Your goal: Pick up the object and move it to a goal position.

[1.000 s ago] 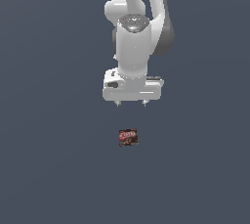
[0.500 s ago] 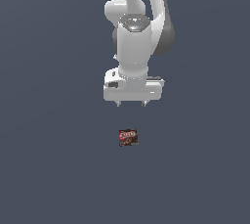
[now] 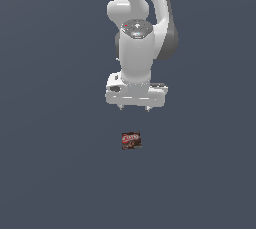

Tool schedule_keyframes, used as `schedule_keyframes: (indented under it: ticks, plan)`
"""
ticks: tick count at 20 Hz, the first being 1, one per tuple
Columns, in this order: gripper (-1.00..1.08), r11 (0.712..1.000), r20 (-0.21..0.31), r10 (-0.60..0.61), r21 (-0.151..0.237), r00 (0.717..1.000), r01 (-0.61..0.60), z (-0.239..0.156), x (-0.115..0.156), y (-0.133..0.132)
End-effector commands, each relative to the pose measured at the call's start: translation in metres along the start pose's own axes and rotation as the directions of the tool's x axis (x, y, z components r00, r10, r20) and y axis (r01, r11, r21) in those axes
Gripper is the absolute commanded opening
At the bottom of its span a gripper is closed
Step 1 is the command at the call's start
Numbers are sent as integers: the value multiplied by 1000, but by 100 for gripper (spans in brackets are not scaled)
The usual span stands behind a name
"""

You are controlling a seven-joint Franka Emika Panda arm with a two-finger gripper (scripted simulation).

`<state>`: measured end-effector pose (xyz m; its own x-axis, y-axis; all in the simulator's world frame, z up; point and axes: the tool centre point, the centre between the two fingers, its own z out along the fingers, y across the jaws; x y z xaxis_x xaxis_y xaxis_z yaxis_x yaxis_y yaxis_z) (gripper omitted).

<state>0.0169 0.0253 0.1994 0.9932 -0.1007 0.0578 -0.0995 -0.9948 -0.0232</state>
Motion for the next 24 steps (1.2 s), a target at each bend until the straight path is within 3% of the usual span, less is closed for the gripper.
schedule_keyframes:
  ticks: [1,7,12,18,24]
  plan:
    - [100,999,3,43,1,999,-43,4,2,0]
    - [100,983,12,184,2,983,-184,17,8,0]
    - [100,947,20,321,0,947,-321,30,13,1]
    - [100,879,27,477,-7,878,-477,47,20,2]
    - [100,786,30,619,-18,785,-618,63,26,3]
